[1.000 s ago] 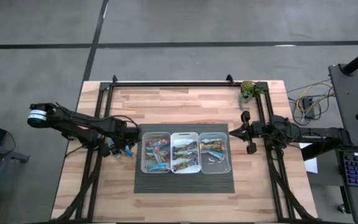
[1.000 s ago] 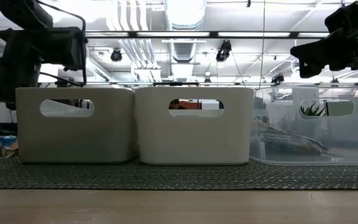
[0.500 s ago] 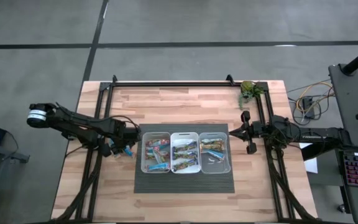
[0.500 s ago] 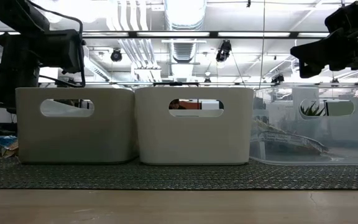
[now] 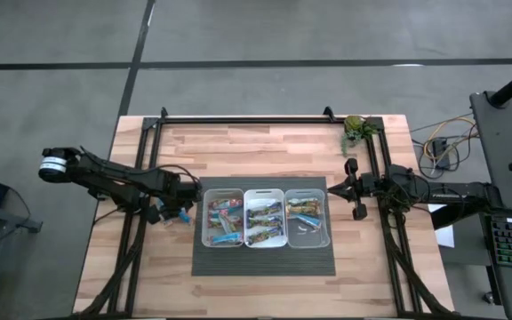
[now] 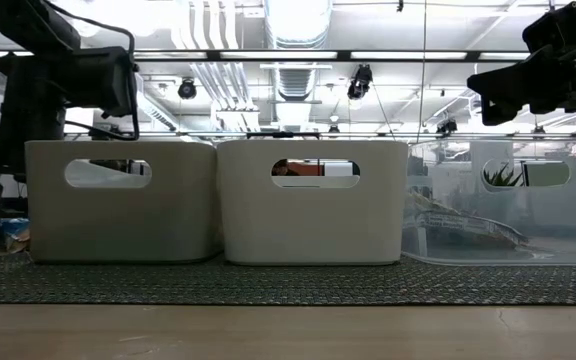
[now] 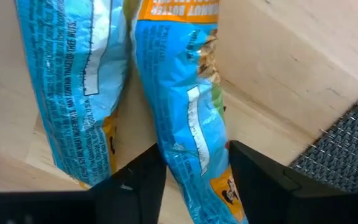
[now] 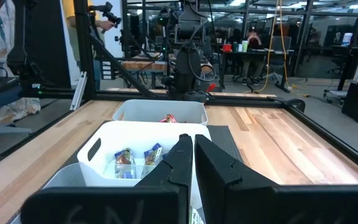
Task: Pick and place Granola Bars by type
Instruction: Put the right yellow granola bar into the transparent bin
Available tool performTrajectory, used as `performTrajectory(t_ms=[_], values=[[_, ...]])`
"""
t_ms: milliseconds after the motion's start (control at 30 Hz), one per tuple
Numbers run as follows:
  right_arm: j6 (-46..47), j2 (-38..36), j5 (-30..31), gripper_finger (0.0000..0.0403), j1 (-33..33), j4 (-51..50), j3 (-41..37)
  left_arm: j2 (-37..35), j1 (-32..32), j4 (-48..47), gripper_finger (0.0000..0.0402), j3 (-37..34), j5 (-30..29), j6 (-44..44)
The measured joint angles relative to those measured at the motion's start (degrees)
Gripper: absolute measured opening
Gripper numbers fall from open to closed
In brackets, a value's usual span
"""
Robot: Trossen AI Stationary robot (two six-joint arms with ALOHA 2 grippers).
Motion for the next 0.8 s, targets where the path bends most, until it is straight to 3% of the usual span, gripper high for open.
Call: performTrajectory(t_ms=[433, 800], values=[[-0.02, 0.00, 0.00, 0.0009, 0.02, 0.02, 0.00, 0.04, 0.02, 1.38, 0.0061, 0.21, 0.59, 0.66], [-0.02, 0.00, 0.00, 0.0009, 0.02, 0.00, 0.00, 0.04, 0.02, 1.27, 0.0047, 0.27, 0.64, 1.86]])
